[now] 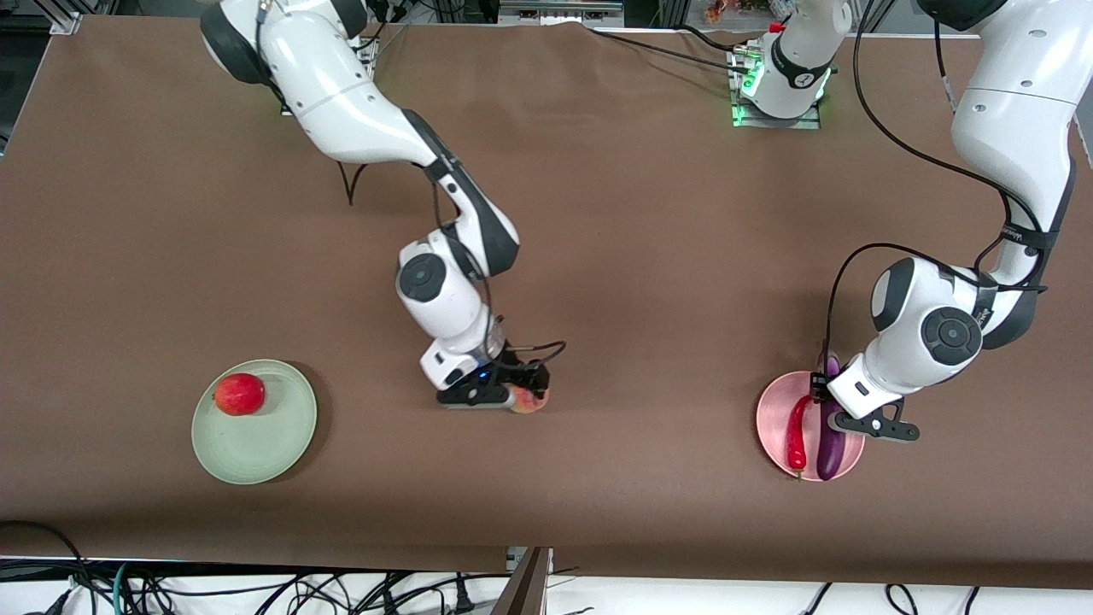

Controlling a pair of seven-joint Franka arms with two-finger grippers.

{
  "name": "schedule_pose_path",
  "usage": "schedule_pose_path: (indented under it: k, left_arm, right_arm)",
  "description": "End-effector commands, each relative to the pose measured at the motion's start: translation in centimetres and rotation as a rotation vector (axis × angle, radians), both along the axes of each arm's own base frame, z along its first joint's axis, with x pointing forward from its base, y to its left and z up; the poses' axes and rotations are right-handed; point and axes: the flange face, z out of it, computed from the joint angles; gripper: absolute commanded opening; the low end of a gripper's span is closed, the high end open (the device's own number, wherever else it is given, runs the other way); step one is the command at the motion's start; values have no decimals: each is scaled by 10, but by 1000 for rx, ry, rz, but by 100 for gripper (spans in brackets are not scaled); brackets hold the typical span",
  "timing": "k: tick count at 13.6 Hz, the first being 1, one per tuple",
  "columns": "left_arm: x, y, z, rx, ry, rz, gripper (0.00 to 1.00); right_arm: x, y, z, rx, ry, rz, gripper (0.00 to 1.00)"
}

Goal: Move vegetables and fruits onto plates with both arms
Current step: 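Carry the eggplant onto the pink plate while the right gripper grasps the peach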

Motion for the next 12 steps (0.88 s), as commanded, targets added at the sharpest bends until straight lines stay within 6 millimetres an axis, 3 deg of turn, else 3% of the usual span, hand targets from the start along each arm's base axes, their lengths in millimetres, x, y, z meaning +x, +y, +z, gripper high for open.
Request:
schedule_pose_path:
  k: [1,3,4,6,7,9,11,12]
  left_arm:
    - [7,2,16,27,-25,-12,100]
    - [5,1,34,39,-8,-1,100]
    - [3,-1,57,58,-4,-1,100]
    - [-3,-7,100,75,13,8,100]
    - [-8,-11,122,64,25,25,100]
    - [-24,-14,172,48,66,68,100]
    - [-45,-16,222,45,102,84,100]
    - [-58,-21,241,34,139,75,100]
  right_arm:
    - [40,-80,45,-32,89,24,8]
    - [54,-141,67,-69,135,140,8]
    - [62,-182,70,-88,154,188,8]
    - [75,-266,62,-107,177,280,8]
    - [77,-296,57,-115,185,345,8]
    - [76,-325,42,-136,191,431,8]
    - [71,-355,6,-133,223,464,8]
    - [71,-359,2,-134,219,465,8]
